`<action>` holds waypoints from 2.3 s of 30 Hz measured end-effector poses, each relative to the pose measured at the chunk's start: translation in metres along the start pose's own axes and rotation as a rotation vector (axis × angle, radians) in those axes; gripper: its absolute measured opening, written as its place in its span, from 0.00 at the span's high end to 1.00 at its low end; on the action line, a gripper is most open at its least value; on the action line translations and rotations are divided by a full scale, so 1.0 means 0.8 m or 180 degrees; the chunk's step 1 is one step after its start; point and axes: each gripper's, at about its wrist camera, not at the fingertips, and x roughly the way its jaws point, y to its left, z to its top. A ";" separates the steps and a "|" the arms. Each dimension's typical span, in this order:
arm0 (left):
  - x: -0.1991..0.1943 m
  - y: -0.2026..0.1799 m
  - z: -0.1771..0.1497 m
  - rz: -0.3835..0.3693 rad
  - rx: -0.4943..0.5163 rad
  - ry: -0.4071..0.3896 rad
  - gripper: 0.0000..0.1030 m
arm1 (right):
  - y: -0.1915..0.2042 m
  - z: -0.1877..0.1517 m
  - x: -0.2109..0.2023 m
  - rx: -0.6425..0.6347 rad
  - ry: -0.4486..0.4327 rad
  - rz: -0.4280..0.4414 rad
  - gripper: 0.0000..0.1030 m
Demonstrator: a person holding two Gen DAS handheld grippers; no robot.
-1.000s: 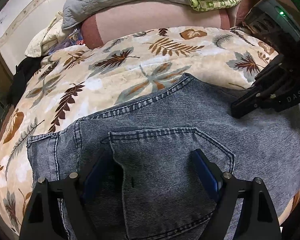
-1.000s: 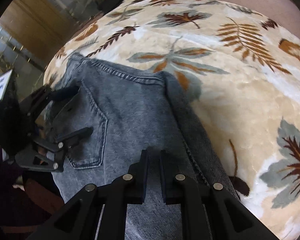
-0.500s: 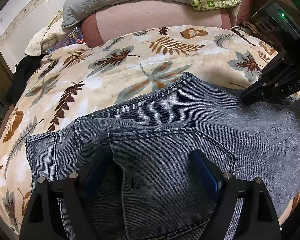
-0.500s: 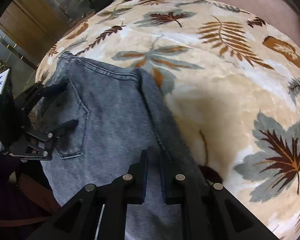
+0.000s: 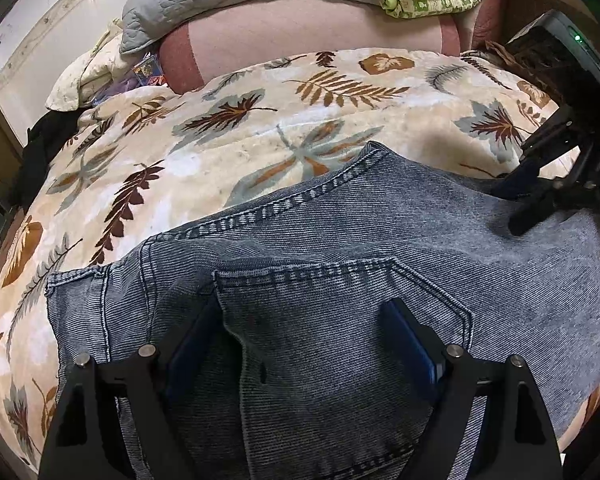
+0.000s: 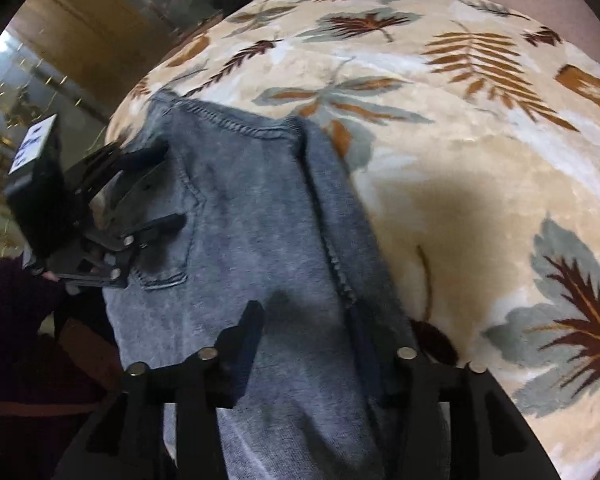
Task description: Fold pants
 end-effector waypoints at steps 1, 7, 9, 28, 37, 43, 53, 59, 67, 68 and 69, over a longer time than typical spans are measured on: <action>0.001 0.000 0.000 0.0001 0.0003 0.0001 0.17 | 0.002 0.002 0.004 -0.0003 0.0004 0.0066 0.52; 0.005 -0.001 0.002 0.0000 -0.0004 0.0010 0.17 | -0.009 -0.001 -0.002 0.0023 -0.0048 0.0201 0.52; 0.005 -0.001 0.002 -0.0001 -0.0006 0.0013 0.17 | -0.014 0.000 0.006 0.0062 -0.0024 0.0227 0.52; 0.007 -0.002 0.003 0.0014 0.0013 0.0004 0.16 | 0.057 0.010 0.014 -0.0771 0.0112 -0.1149 0.89; 0.006 -0.002 0.003 -0.0003 0.0002 0.0003 0.16 | 0.050 0.024 0.010 -0.0714 -0.0016 -0.1646 0.98; 0.003 0.000 0.002 -0.0025 -0.0012 0.0003 0.16 | 0.003 -0.029 -0.089 0.0281 -0.0547 -0.1540 0.97; 0.002 -0.006 0.001 0.0060 -0.0046 0.0028 0.16 | -0.031 -0.323 -0.258 0.2213 -0.1247 -0.1861 0.95; 0.000 -0.011 0.004 0.0086 -0.0102 -0.0020 0.16 | -0.050 -0.378 -0.254 0.2836 -0.1649 -0.1400 0.95; 0.004 -0.012 0.003 0.0100 -0.0053 -0.0011 0.16 | -0.063 -0.370 -0.188 0.3116 -0.1201 -0.1390 0.83; 0.003 -0.011 0.003 0.0088 -0.0058 -0.0013 0.16 | -0.059 -0.373 -0.184 0.3103 -0.1138 -0.1459 0.84; 0.002 -0.010 0.003 0.0079 -0.0068 -0.0010 0.16 | -0.053 -0.378 -0.183 0.3091 -0.1073 -0.1614 0.86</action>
